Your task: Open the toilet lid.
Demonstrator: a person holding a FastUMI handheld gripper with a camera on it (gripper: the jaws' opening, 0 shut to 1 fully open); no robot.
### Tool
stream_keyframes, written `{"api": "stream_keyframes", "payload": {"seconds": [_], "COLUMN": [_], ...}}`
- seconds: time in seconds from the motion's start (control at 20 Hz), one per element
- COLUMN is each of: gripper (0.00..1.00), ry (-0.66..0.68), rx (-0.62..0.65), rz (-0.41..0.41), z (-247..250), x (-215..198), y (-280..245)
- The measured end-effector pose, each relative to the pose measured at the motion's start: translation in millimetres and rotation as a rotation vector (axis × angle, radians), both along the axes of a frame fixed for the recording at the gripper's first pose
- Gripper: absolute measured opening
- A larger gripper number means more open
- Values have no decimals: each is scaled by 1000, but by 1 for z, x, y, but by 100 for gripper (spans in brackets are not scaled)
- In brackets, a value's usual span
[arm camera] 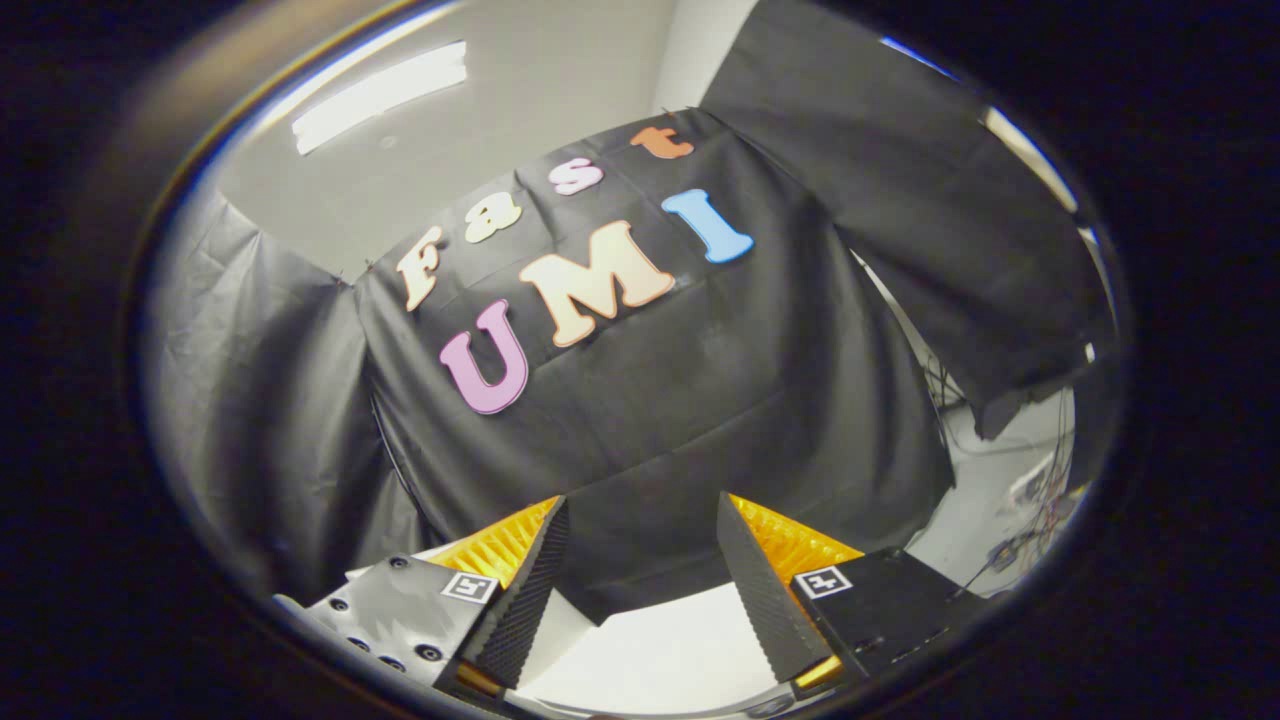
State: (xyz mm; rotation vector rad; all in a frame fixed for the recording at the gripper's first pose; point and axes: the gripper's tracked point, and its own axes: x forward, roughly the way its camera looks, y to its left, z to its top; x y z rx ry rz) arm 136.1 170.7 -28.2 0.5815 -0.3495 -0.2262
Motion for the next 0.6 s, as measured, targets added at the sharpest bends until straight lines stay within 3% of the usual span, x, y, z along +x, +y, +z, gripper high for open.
{"api": "stream_keyframes", "payload": {"seconds": [0.6], "gripper": [92], "ry": [-97], "rx": [406], "rz": [-29], "z": [-106], "x": [-3], "y": [73]}}
